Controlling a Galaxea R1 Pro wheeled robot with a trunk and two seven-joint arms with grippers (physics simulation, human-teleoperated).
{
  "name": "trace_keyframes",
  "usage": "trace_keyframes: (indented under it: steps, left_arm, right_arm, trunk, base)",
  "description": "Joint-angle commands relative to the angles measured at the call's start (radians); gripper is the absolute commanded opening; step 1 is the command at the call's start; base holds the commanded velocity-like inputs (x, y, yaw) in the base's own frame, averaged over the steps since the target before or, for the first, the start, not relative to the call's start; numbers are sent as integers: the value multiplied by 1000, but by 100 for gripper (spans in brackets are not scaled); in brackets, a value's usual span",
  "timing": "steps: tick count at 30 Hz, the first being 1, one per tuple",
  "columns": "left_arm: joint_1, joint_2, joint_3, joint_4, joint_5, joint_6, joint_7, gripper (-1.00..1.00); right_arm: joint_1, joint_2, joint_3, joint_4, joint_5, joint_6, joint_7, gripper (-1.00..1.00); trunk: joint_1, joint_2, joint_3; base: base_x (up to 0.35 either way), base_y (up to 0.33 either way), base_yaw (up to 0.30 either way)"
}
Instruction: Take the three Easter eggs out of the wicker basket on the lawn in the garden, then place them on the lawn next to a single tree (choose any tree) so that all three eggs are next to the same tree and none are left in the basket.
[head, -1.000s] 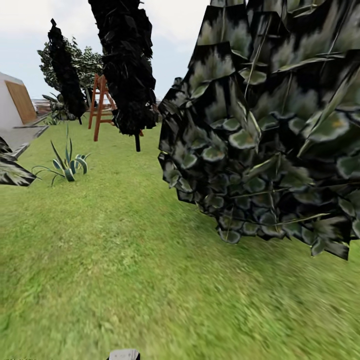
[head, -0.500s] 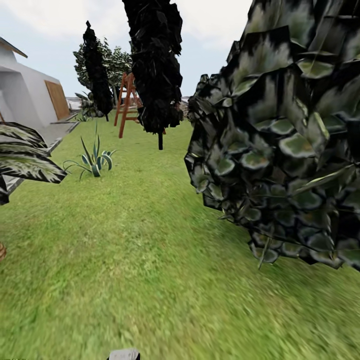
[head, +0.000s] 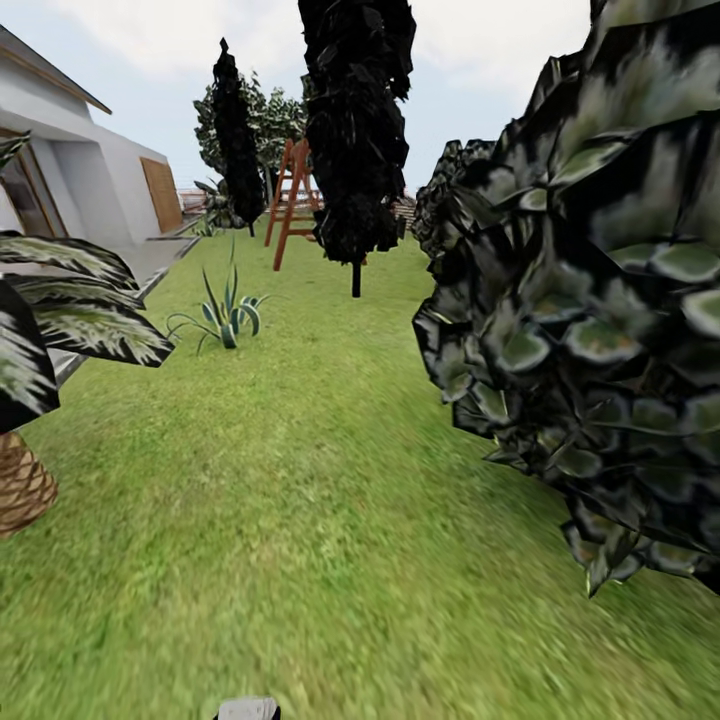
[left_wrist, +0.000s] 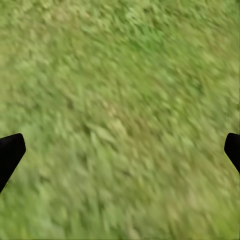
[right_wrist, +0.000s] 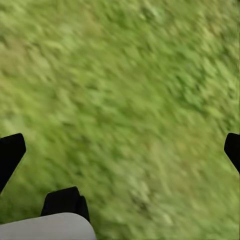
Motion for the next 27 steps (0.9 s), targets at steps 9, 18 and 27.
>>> trace_keyframes:
  steps: [9, 18, 27]
  left_arm:
    - [-1, 0, 1, 1, 1, -3, 1, 100]
    - [-1, 0, 1, 1, 1, -3, 1, 100]
    - [-1, 0, 1, 1, 1, -3, 1, 100]
  right_arm:
    - [0, 0, -2, 0, 0, -4, 0, 100]
    - [0, 0, -2, 0, 0, -4, 0, 100]
    - [0, 0, -2, 1, 1, -4, 0, 100]
  trunk:
    - [0, 0, -5]
    - [0, 0, -5]
    - [0, 0, -7]
  base:
    - [309, 119, 54]
    - [317, 86, 1]
    - [321, 9, 66]
